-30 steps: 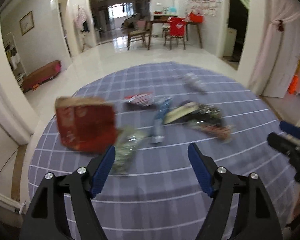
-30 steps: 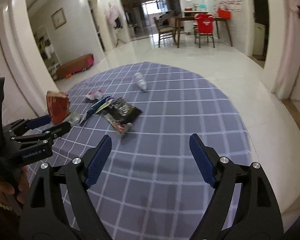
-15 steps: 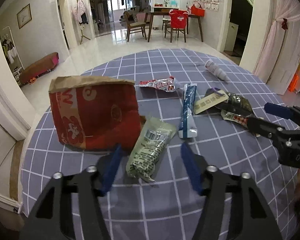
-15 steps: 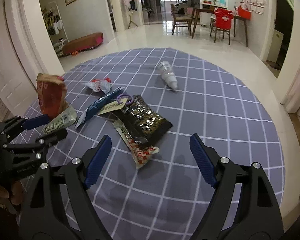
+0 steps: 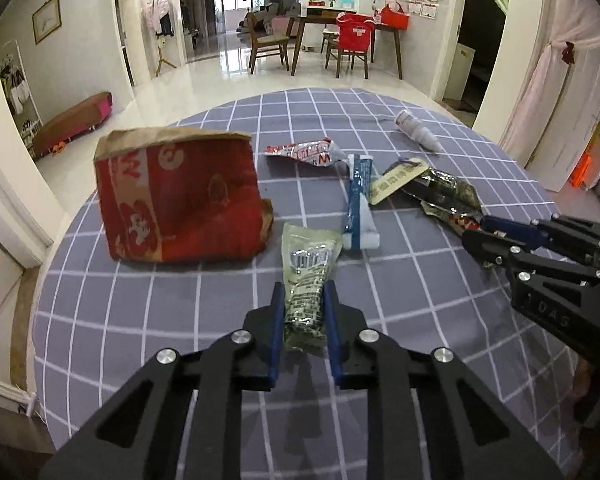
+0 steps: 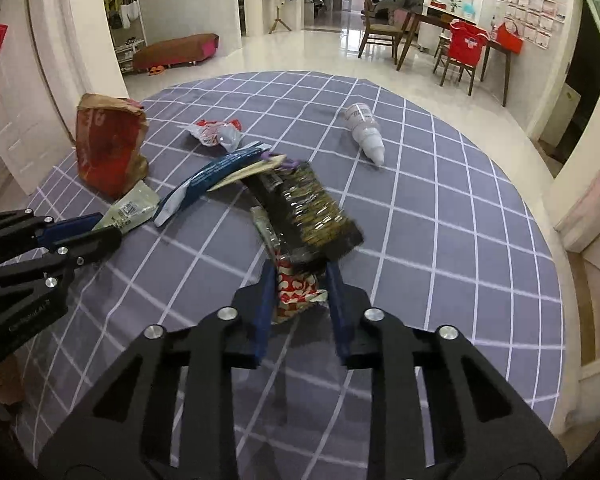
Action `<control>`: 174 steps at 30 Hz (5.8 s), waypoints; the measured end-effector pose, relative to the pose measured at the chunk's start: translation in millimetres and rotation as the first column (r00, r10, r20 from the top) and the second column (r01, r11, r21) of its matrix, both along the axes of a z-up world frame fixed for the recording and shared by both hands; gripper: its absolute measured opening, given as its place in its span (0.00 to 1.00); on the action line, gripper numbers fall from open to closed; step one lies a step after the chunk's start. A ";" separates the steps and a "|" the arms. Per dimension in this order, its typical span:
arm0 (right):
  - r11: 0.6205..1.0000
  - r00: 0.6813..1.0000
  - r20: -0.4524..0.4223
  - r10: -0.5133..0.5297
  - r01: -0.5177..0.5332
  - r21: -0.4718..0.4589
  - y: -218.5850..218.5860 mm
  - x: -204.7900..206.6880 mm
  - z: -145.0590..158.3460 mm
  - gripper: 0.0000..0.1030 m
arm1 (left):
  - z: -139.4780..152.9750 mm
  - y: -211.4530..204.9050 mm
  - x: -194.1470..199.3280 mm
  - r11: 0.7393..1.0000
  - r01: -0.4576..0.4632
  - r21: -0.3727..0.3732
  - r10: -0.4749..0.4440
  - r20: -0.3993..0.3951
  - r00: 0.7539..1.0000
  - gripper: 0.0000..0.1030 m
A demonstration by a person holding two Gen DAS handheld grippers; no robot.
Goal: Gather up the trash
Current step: 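Grasp the silver wrapper with the left tool while the right grasps the striped wrapper, then lift and carry both wrappers over to the bucket, then open the right tool then the left tool above the bucket, then move both open tools back to the remaining trash on the table, then grasp the blue tube with the left tool while the right grasps the dark snack bag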
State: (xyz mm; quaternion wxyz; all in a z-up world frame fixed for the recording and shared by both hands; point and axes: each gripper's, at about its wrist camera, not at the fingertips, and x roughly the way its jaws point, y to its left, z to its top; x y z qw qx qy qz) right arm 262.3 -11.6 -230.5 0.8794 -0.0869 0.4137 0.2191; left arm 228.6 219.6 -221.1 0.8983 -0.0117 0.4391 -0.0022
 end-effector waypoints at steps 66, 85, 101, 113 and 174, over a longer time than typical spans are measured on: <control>0.732 0.844 0.020 -0.536 0.452 0.510 -357.9 -180.1 26.7 0.20 | 31.5 -362.7 -62.2 0.870 0.489 -0.062 -0.487 0.057 0.872 0.17; 0.535 0.670 -0.149 -0.727 0.689 0.488 -457.8 -163.4 -68.5 0.65 | -34.1 -464.9 -9.5 0.823 0.567 -0.040 -0.568 -0.051 0.821 0.17; 0.499 0.633 -0.080 -0.770 0.675 0.544 -473.6 -192.9 -45.1 0.65 | -45.9 -498.8 -8.6 0.796 0.604 -0.043 -0.605 -0.086 0.792 0.17; 0.436 0.569 -0.062 -0.820 0.691 0.577 -483.0 -213.8 -35.6 0.67 | -33.1 -507.0 -1.4 0.816 0.577 -0.034 -0.578 -0.071 0.813 0.68; 0.975 0.993 -0.041 -0.114 0.120 0.190 -29.5 21.6 18.4 0.79 | -6.0 -16.9 82.7 0.999 0.032 -0.025 -0.033 -0.029 0.999 0.47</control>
